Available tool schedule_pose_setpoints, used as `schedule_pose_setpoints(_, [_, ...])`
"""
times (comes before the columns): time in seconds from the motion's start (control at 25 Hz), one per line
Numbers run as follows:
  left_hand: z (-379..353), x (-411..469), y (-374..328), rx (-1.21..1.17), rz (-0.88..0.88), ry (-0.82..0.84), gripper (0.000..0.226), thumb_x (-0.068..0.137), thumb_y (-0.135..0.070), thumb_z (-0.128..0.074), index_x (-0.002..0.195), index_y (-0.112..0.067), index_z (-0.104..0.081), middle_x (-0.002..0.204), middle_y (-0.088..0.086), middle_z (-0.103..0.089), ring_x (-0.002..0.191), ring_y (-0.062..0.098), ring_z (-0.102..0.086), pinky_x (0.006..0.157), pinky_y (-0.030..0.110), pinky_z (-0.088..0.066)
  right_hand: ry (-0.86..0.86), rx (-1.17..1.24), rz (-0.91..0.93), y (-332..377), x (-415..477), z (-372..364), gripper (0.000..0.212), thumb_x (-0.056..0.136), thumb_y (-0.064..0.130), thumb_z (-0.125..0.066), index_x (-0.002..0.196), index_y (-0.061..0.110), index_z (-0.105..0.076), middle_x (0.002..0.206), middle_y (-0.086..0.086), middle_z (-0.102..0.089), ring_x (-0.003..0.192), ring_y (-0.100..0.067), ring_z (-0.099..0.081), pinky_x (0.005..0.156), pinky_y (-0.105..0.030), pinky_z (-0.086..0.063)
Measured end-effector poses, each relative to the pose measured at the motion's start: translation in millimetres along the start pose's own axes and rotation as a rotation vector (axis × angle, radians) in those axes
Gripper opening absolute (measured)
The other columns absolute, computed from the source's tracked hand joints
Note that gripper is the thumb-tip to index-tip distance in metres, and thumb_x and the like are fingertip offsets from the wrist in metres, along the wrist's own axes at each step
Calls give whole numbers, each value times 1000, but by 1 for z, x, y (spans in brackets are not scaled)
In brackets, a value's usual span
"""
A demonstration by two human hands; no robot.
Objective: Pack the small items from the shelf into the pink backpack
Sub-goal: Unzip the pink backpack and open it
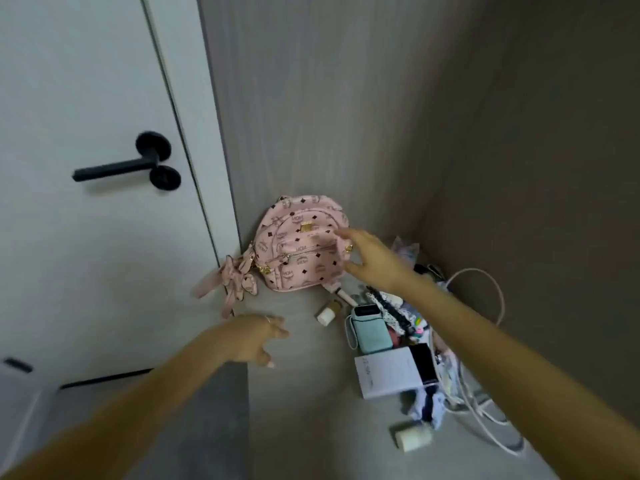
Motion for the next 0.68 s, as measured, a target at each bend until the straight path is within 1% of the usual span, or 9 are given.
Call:
schedule_pose_setpoints(0.12, [-31,28,10,153,21,76,82,82,-40,-66,148,-28,-20,159,-3,-2,145,22,-6,116,36,-11,-175,-61,23,0,46,-24,66,87,13,-58,145,19,-28,151,-6,-30,138,-29,-27,108,-45,-34])
schedule_pose_setpoints(0.2, [-40,41,10,218,11,105,92,78,-38,-70,149,-31,-12,158,-4,3,145,28,-2,116,43,-11,-211,-135,37,-1,71,-42,71,87,14,-58,148,20,-22,155,-3,-20,142,-29,-16,112,-48,-27])
schedule_pose_setpoints(0.24, [-39,46,12,222,8,98,96,77,-36,-72,149,-31,-10,158,-4,4,145,30,-3,116,45,-13,-239,-170,38,-5,79,-45,72,87,14,-58,148,21,-21,156,-2,-18,142,-29,-15,113,-50,-25])
schedule_pose_setpoints(0.32, [-41,50,16,207,-1,72,99,74,-32,-76,149,-31,-11,158,-4,2,145,31,-4,115,46,-13,-336,-201,25,-15,89,-52,68,87,13,-58,146,24,-27,153,-3,-23,139,-31,-23,110,-51,-28])
schedule_pose_setpoints(0.44, [-46,53,20,179,-11,43,98,74,-31,-76,148,-31,-12,158,-5,1,145,31,-3,114,42,-12,-524,-235,-20,-16,94,-59,53,86,14,-61,134,24,-41,143,-3,-38,129,-33,-34,100,-52,-33])
schedule_pose_setpoints(0.56, [-48,55,25,166,-33,24,97,74,-32,-76,148,-33,-13,158,-7,-1,145,27,-6,114,36,-10,-678,-241,-30,-16,90,-75,37,86,15,-61,121,20,-49,132,-2,-46,123,-32,-36,94,-50,-32])
schedule_pose_setpoints(0.64, [-50,54,27,159,-39,10,95,74,-31,-77,148,-33,-16,158,-8,-4,144,21,-11,113,31,-12,-726,-208,-17,-12,83,-79,29,86,16,-60,114,18,-52,126,-2,-50,120,-31,-37,92,-49,-31])
schedule_pose_setpoints(0.68, [-51,54,27,153,-37,2,94,75,-30,-77,148,-32,-17,158,-8,-4,144,19,-12,112,29,-12,-751,-153,-3,-9,77,-79,25,86,15,-60,110,17,-54,121,-1,-53,118,-29,-38,92,-48,-31])
Point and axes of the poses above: each hand's wrist, its own x-axis towards the middle knuckle, its own z-axis out of the back of the hand, y = z × x, the point moved 4 cm from there along x, towards the middle knuckle
